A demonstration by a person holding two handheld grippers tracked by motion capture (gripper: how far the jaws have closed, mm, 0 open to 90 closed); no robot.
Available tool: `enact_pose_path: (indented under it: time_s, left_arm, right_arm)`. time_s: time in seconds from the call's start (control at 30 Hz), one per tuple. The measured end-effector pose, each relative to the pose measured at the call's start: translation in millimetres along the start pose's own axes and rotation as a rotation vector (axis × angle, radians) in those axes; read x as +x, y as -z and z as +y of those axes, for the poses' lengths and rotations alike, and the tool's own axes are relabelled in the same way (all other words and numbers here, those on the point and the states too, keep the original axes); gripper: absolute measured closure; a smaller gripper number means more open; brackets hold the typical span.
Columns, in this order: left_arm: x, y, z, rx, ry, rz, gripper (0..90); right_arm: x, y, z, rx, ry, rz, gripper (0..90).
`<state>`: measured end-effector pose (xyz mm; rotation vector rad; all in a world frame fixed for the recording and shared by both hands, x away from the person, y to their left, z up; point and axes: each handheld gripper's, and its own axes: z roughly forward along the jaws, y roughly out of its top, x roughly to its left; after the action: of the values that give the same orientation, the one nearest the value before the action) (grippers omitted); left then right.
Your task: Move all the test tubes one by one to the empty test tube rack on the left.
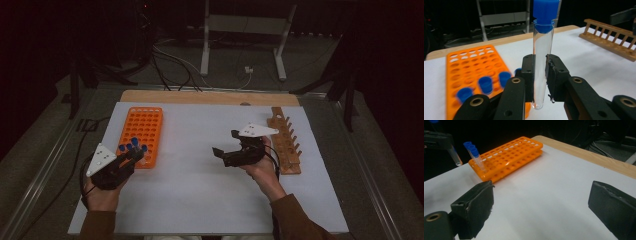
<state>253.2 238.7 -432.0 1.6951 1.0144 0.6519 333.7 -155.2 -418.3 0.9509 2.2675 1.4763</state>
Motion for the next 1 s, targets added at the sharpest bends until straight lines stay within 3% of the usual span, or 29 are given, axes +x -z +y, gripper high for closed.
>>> enact_pose_path:
  time_s: [0.53, 0.77, 1.0]
  left_arm:
    - [31.6, 24.6, -16.6, -0.004, 0.031, 0.131, 77.8]
    - [48.0, 18.3, -23.2, 0.005, 0.063, 0.201, 77.8]
    - [57.6, 4.3, -26.6, 0.023, 0.074, 0.234, 77.8]
  right_arm:
    - [-9.5, 11.5, -4.9, -0.017, -0.019, -0.022, 5.6]
    - [-10.7, 13.6, -5.1, -0.024, -0.021, -0.024, 5.6]
    - [-11.5, 14.0, -6.4, -0.023, -0.025, -0.025, 5.7]
